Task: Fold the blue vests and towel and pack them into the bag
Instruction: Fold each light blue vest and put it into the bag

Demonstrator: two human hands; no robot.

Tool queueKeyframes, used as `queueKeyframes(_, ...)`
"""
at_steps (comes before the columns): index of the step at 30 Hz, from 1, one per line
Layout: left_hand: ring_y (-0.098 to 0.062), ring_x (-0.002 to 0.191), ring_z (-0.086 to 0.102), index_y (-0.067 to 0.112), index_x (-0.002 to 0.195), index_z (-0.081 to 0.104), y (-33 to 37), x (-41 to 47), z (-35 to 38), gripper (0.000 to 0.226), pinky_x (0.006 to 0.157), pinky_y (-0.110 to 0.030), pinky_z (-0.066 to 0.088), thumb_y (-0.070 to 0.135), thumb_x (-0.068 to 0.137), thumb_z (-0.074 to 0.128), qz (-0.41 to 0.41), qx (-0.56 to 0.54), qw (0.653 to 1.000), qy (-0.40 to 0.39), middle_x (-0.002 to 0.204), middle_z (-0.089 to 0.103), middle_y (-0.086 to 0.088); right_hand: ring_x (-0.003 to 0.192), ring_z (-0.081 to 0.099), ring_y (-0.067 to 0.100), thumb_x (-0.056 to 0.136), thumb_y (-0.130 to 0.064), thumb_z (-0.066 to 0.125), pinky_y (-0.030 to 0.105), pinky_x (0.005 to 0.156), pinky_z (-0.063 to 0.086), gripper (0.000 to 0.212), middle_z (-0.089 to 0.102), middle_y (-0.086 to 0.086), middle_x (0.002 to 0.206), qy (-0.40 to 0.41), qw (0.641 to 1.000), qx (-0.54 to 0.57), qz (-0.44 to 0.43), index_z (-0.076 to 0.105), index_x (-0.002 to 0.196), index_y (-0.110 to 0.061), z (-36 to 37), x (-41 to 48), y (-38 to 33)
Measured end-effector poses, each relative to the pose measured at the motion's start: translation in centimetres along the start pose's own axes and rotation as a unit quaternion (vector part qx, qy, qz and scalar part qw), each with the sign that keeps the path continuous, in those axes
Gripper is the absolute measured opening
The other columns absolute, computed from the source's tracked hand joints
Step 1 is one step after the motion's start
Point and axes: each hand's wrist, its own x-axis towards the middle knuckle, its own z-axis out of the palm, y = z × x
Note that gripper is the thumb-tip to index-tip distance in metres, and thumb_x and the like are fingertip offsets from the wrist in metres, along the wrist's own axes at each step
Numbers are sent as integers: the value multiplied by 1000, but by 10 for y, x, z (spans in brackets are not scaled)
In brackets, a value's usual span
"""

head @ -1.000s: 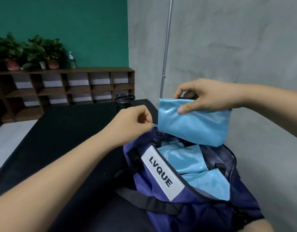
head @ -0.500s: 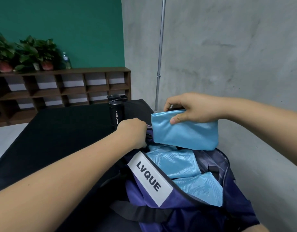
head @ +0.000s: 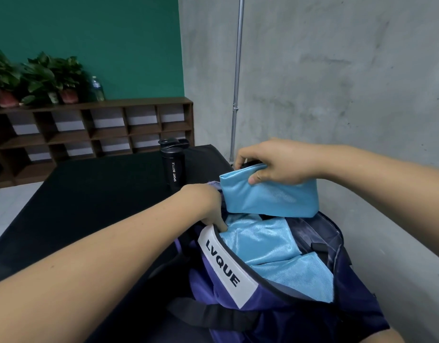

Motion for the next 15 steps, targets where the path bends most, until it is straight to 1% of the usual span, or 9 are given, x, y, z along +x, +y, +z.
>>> queueKeyframes(1,-18,79,60,25,119,69,2,-1,0,50,68,-34,48,61,84,72,9,10,1000,9,85,61,6,103,60,5,98,-33,75,36,91,50,27,67,-22,113,-6,1000,-3,0,62,121,-40,2,-2,1)
queueKeyframes(3,-21,80,59,23,113,67,2,-4,0,36,66,-33,47,46,86,71,12,16,997,75,83,57,6,102,60,5,98,-32,74,37,92,51,26,67,-22,111,-13,1000,-9,-1,61,120,-40,3,-4,3)
queueKeyframes(5,-23,76,59,19,95,65,-6,-6,-1,23,62,-32,46,38,84,71,-5,-28,990,141,81,57,3,102,60,4,99,-31,73,37,93,51,26,67,-23,111,-13,1000,-7,0,61,120,-41,1,-6,4)
queueKeyframes(7,-23,63,56,14,71,61,-20,-10,-6,30,56,-29,42,40,82,72,-29,-113,979,169,69,59,-1,104,61,1,100,-28,73,36,96,51,27,67,-24,112,-21,1000,12,-2,62,120,-41,-2,-6,4)
queueKeyframes(8,-22,59,55,12,65,60,-27,-12,-8,36,53,-29,42,42,83,70,-35,-157,972,171,63,61,-2,106,62,0,100,-27,72,35,97,51,27,67,-25,113,-33,999,32,-5,62,120,-42,-3,-5,3)
queueKeyframes(9,-23,57,57,11,64,64,-34,-16,-12,40,52,-29,43,44,85,68,-36,-195,965,171,60,64,-2,107,62,-1,101,-25,72,34,99,52,27,67,-26,114,-49,997,59,-11,63,119,-42,-3,-4,1)
queueKeyframes(11,-20,64,68,11,70,74,-45,-24,-18,42,59,-30,51,47,89,65,-30,-248,954,167,60,72,-2,110,63,-1,102,-21,69,33,101,51,27,68,-25,116,-79,990,109,-30,63,118,-42,0,-1,-7)
queueKeyframes(14,-14,66,70,15,74,77,-57,-34,-25,32,69,-30,54,41,89,66,-16,-264,953,151,64,75,-3,113,61,2,104,-16,65,28,103,48,27,66,-21,120,-92,986,126,-60,64,123,-34,16,6,-23)
queueKeyframes(15,-13,65,71,17,73,77,-60,-35,-27,28,74,-32,57,38,89,67,-11,-268,953,141,66,76,-3,114,60,3,104,-14,65,30,105,47,27,66,-20,121,-87,986,118,-73,64,124,-32,24,10,-28)
